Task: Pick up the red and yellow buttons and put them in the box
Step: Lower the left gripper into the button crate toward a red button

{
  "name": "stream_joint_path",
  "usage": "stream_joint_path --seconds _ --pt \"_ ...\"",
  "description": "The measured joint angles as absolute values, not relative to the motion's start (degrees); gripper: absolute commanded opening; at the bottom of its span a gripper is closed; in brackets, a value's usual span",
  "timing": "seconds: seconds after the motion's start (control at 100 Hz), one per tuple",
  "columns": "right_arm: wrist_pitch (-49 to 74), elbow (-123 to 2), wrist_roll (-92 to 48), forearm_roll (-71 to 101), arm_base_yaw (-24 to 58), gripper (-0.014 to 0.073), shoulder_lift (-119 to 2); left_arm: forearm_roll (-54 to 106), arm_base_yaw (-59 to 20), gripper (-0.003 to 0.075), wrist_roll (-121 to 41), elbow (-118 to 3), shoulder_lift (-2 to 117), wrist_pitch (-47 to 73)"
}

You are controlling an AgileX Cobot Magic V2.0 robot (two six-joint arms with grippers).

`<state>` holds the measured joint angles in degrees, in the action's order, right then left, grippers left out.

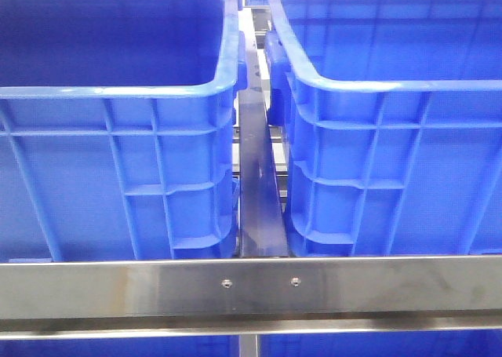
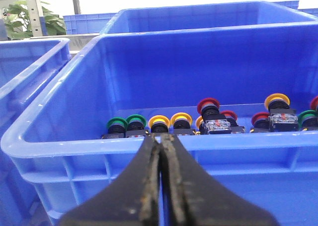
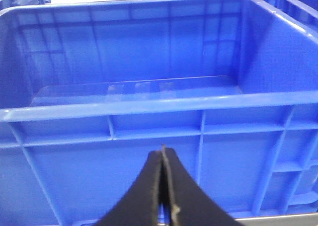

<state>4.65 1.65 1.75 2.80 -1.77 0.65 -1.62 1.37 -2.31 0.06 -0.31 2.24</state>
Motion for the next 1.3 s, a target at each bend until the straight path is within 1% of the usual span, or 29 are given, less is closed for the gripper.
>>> stream_joint_path --seconds 0.34,0.52,0.66,0.9,1.3 --pt "4.6 1.7 1.8 2.8 -1.8 -0.006 0.6 -1.6 1.4 -0.002 -2.3 0.1 -0.3 2.6" --pt "4.6 1.7 1.8 2.8 -1.8 -0.006 0.6 -1.6 1.4 -0.002 -2.3 -3.1 -0.3 12.1" --pt "4.6 1.7 1.8 2.8 -1.8 -0.006 0.6 -1.6 1.4 -0.002 -2.3 -8.9 1.5 13.7" --pt "4.6 1.7 1.8 2.8 -1.8 -0.006 0.6 -1.5 1.4 -0.002 -2.3 -20.2 11.0 22.5" --pt "4.6 1.7 1.8 2.8 -1.8 -0.006 0.6 -1.2 1.4 -0.0019 -2.3 -37.7 32.9 32.7"
